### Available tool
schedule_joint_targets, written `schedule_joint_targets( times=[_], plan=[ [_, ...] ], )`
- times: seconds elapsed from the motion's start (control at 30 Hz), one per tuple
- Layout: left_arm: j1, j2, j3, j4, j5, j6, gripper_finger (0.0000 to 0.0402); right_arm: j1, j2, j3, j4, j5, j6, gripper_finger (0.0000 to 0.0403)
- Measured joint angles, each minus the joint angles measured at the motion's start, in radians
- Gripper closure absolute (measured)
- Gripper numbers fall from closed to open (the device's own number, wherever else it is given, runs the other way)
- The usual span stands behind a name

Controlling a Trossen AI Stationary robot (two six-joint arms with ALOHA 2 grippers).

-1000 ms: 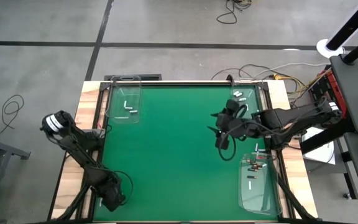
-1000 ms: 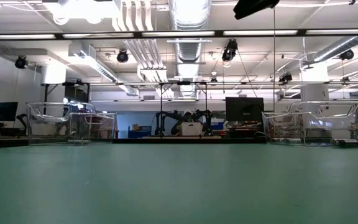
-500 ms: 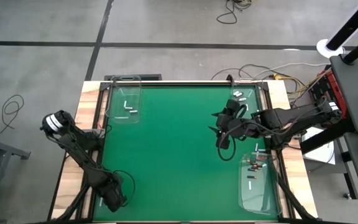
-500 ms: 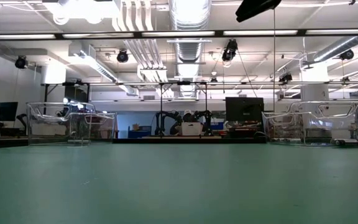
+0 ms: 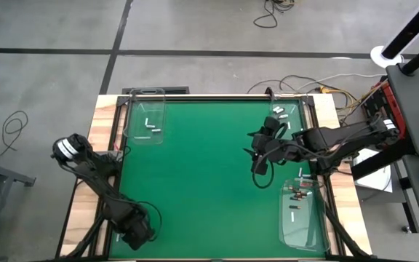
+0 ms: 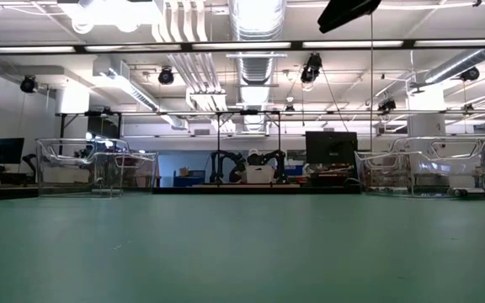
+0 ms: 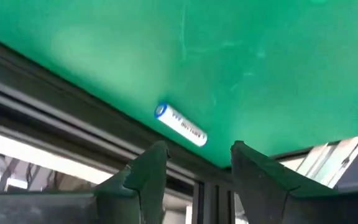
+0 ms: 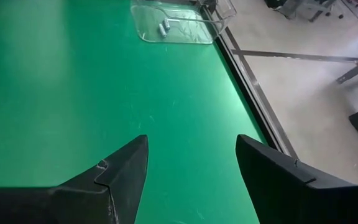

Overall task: Sort batteries
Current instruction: Put the blue battery into the top left transparent bin

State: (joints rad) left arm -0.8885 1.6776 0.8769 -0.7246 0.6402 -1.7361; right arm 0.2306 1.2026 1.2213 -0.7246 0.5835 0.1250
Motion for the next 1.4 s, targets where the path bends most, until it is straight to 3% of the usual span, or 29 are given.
schedule_joint_targets(
  times=[0.23,0.63,0.73,0.97,1.1,1.27,1.4],
  plan=[
    [0.001,0.049,-0.028,0.053,0.068,0.002,0.0243,0.0,0.007,-0.006,-0.003,0.0,0.054,0.0161],
    [0.004,0.146,0.003,0.126,0.058,0.041,0.0252,0.0,0.01,-0.013,-0.003,-0.007,0.084,0.0179],
    [0.004,0.166,0.013,0.125,0.059,0.058,0.0278,0.001,0.01,-0.013,-0.003,-0.007,0.085,0.0178],
    [0.001,0.172,0.017,0.126,0.016,0.101,0.0385,0.001,0.01,-0.01,-0.005,-0.007,0.083,0.0179],
    [0.001,0.161,0.016,0.105,0.003,0.133,0.0385,0.001,0.005,0.013,-0.004,-0.007,0.05,0.0177],
    [-0.003,0.103,0.036,0.036,-0.1,0.142,0.039,0.001,-0.002,0.057,-0.035,-0.007,0.035,0.0181],
    [0.011,0.04,0.099,-0.085,-0.315,0.175,0.0392,0.006,-0.004,0.094,-0.081,-0.006,0.054,0.0183]
  ],
)
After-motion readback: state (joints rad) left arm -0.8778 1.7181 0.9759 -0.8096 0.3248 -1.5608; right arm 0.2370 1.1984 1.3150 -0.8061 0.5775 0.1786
